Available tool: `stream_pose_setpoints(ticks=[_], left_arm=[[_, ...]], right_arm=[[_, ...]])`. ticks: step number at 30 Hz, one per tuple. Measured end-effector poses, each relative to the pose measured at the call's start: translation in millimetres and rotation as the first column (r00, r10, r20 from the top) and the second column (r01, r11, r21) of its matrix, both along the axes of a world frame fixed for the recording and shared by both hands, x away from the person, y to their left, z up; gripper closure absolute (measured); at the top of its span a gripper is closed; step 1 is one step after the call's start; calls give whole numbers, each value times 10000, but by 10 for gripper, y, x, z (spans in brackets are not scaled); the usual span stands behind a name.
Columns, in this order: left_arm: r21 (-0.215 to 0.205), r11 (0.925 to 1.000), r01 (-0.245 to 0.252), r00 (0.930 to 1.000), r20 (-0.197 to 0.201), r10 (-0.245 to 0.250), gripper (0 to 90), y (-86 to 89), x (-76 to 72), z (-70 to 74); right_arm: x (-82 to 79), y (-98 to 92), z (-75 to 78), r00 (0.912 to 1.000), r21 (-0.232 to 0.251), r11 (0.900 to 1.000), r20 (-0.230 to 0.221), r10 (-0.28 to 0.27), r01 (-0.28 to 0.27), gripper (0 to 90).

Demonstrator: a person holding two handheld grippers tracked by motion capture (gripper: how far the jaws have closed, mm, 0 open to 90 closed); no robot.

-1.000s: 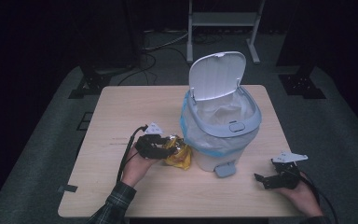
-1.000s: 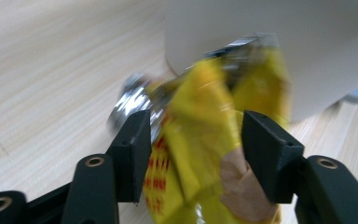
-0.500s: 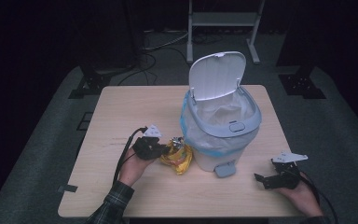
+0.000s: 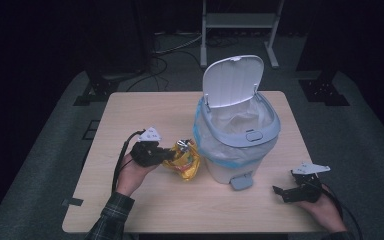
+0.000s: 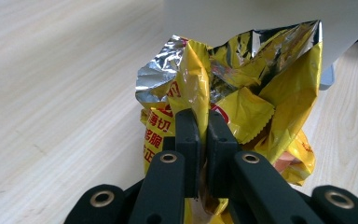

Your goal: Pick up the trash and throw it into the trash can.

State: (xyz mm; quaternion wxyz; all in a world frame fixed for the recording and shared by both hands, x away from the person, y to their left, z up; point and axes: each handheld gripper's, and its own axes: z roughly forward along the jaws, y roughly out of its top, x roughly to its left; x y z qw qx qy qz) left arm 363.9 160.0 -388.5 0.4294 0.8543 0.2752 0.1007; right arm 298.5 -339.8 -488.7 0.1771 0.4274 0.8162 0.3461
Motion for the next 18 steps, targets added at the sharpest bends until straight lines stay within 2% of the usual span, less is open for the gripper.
stream_pose_setpoints(ticks=[8,18], left_arm=[[-296,9996,-45,9992,403,57,863,191,-46,223],[-1223,9924,150,9952,976,-30,865,334,-154,596]], right_arm=[[0,0,0,10000,-1,10000,-1,0,0,11],[0,0,0,10000,-1,10000,-1,-1,1,11]])
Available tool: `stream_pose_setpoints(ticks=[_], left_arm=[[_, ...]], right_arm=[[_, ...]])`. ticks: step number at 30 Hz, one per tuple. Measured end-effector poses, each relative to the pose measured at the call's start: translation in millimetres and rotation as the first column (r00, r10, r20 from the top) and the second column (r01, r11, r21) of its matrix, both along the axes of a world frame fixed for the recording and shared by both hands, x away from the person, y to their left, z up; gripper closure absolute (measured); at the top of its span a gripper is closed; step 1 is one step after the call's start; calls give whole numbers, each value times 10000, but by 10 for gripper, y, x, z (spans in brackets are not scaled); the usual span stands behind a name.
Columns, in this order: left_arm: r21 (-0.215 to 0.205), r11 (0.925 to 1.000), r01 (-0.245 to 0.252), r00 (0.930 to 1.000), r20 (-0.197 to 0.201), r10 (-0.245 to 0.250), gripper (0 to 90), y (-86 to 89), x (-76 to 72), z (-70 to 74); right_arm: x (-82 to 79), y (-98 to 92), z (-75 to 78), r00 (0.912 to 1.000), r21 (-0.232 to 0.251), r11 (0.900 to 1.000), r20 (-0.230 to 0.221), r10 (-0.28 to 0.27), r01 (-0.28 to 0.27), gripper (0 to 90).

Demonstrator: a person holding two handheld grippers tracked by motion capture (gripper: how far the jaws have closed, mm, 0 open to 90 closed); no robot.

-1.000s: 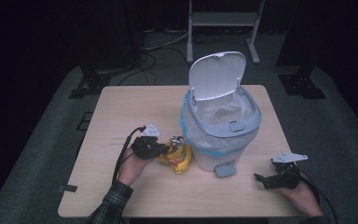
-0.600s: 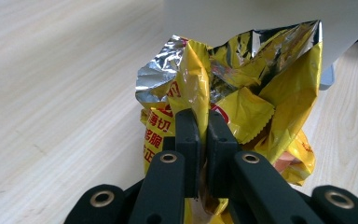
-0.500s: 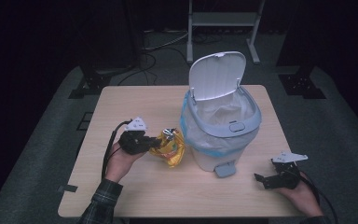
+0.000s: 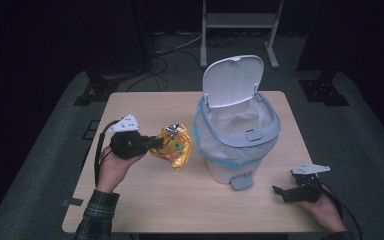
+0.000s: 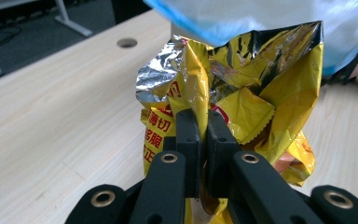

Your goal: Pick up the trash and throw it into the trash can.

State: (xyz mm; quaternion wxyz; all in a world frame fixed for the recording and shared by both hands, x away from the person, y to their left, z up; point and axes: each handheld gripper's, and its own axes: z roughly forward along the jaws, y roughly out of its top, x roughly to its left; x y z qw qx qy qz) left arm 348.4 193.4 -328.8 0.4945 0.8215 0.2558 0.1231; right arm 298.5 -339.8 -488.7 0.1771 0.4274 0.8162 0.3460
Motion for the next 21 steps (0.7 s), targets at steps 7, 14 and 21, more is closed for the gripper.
stream_pose_setpoints(ticks=[7,14,21], left_arm=[[-712,9960,548,9974,498,-513,865,26,-24,299],[-1003,9872,1244,9883,1007,-1143,864,-112,5,626],[-1107,9755,1903,9744,1423,-1740,864,-379,51,913]], right_arm=[[0,0,0,10000,2,10000,-1,-3,3,11],[0,0,0,10000,1,10000,2,-1,1,10],[0,0,0,10000,2,10000,-2,-1,1,10]])
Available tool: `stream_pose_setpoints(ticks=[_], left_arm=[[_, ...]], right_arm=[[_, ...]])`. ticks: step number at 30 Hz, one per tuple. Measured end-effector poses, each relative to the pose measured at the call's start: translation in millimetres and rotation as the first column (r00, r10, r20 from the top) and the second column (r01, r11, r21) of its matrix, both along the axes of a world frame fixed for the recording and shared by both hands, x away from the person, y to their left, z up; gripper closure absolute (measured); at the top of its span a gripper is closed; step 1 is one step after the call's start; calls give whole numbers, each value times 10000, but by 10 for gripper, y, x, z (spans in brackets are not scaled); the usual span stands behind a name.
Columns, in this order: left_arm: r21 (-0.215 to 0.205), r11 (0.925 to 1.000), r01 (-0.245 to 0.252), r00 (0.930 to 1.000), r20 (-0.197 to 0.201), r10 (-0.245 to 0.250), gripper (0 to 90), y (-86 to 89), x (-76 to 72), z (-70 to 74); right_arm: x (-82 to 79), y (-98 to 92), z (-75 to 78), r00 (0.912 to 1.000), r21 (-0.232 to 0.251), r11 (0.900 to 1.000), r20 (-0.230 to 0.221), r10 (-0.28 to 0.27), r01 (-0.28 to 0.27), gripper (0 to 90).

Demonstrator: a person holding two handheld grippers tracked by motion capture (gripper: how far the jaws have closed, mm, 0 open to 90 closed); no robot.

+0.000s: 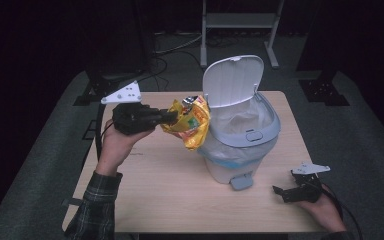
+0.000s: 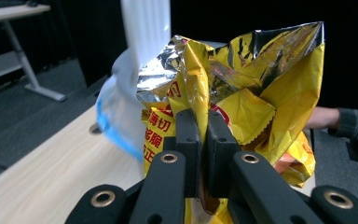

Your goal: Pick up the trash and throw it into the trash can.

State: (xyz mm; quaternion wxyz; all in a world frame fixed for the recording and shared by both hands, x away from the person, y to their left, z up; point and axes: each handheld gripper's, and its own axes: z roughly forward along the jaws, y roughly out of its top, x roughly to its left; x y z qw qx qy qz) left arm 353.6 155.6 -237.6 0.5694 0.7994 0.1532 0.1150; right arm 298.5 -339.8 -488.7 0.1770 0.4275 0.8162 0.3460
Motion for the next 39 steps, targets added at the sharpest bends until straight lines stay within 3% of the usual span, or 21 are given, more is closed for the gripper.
stream_pose_setpoints(ticks=[6,15,21,26,28,31,35,39], left_arm=[[-38,9990,455,9989,106,-455,864,-283,102,121],[-263,9952,946,9954,146,-942,863,-694,286,189],[-422,9953,866,9962,52,-865,861,-941,446,160],[-299,9972,692,9976,-51,-694,850,-1130,569,80],[-328,9978,582,9982,-102,-585,821,-1175,602,52],[-421,9980,472,9988,-129,-477,704,-1196,621,32],[-491,9978,434,9991,40,-433,610,-1178,594,55],[-528,9975,461,9988,202,-451,675,-1083,534,111]], right_arm=[[0,0,0,10000,-1,10000,3,0,0,11],[0,0,0,10000,0,10000,2,0,0,11],[0,5,0,9999,-15,9999,10,125,-125,11],[0,8,1,9999,-3,9999,-5,146,-146,11],[-1,8,1,9999,-2,9999,-6,145,-145,11],[-1,8,0,9999,-2,9999,-2,145,-145,11],[-1,8,0,9999,-2,9999,-5,146,-146,11],[-1,8,0,9999,-3,9999,-4,146,-146,11]])
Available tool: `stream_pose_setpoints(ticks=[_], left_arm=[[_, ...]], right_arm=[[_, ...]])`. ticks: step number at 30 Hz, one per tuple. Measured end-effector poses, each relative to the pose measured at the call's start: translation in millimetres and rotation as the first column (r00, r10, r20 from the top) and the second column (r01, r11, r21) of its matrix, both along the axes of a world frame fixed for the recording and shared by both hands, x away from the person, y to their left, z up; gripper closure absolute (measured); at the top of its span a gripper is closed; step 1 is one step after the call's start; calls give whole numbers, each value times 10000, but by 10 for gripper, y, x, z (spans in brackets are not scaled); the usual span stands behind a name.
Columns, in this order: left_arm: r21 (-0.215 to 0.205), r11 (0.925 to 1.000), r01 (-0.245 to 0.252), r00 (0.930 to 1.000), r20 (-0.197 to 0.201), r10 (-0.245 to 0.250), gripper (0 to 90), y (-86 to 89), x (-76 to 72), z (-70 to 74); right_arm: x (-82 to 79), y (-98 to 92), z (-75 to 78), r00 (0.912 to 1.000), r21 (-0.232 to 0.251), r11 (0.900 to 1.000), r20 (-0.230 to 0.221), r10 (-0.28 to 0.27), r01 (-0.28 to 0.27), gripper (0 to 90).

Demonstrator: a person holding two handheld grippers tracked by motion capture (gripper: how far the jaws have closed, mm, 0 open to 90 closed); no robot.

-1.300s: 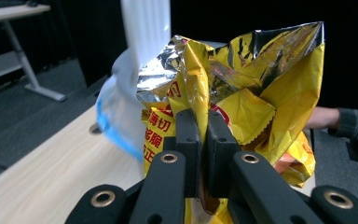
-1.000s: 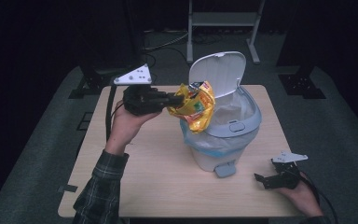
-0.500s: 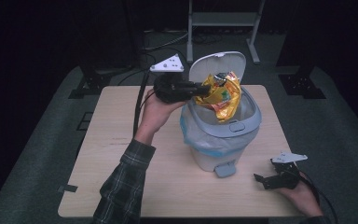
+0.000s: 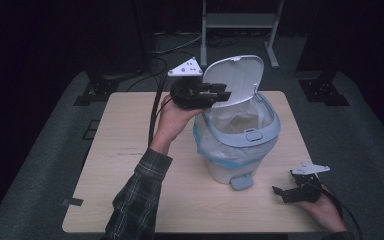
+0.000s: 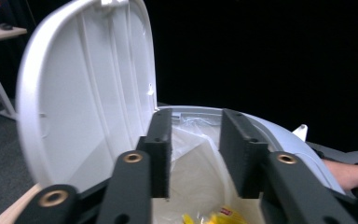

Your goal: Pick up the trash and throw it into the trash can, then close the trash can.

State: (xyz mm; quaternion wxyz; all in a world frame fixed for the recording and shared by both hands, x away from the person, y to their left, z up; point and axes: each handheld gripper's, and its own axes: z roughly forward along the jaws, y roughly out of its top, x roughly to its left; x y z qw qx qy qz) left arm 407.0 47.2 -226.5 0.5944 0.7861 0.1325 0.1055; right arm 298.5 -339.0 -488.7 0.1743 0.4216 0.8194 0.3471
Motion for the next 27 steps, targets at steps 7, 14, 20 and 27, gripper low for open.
stream_pose_setpoints(ticks=[7,14,20,27], left_arm=[[-20,9997,-240,9995,200,241,900,300,-66,66],[-29,9978,-659,9976,187,660,900,550,-14,108],[-131,9942,-1068,9942,90,1069,900,655,120,125],[-337,9919,-1223,9925,-21,1223,900,649,298,120]], right_arm=[[0,0,0,10000,1,10000,-1,3,-3,11],[0,0,0,10000,0,10000,1,5,-5,10],[0,0,0,10000,1,10000,-2,4,-4,10],[0,0,0,10000,2,10000,-1,3,-3,11]])
